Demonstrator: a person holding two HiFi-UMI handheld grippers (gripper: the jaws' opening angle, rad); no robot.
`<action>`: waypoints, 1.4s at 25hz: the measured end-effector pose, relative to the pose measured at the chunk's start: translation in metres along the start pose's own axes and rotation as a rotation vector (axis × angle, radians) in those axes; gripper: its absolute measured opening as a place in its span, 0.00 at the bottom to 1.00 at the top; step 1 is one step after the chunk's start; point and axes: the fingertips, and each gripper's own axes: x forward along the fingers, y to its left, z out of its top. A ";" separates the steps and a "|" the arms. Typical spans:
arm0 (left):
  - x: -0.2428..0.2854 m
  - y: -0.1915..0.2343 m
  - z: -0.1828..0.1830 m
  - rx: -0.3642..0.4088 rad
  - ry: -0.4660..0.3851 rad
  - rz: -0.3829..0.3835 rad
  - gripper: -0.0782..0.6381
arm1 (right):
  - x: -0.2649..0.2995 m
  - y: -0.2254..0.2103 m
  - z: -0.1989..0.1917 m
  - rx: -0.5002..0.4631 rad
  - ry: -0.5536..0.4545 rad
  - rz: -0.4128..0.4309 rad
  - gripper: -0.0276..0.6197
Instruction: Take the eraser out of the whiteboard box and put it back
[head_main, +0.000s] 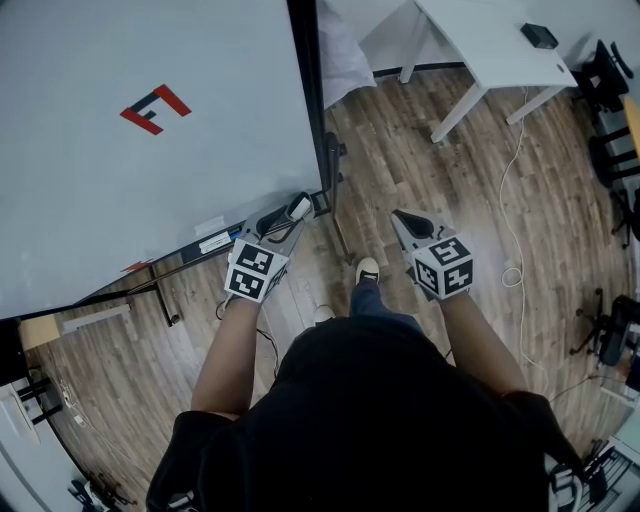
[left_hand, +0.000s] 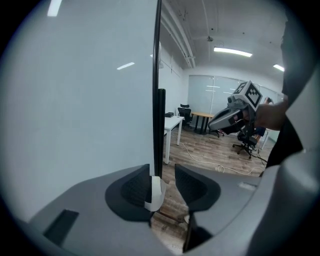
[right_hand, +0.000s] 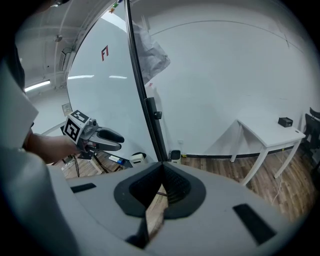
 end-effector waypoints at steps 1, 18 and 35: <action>0.003 0.001 0.000 -0.004 0.004 0.000 0.32 | 0.001 -0.001 -0.001 -0.001 0.004 0.002 0.03; 0.051 0.017 -0.029 -0.041 0.114 -0.007 0.35 | 0.024 -0.016 -0.001 -0.027 0.053 0.040 0.03; 0.077 0.024 -0.062 -0.059 0.186 -0.007 0.35 | 0.030 -0.020 -0.010 -0.025 0.081 0.047 0.03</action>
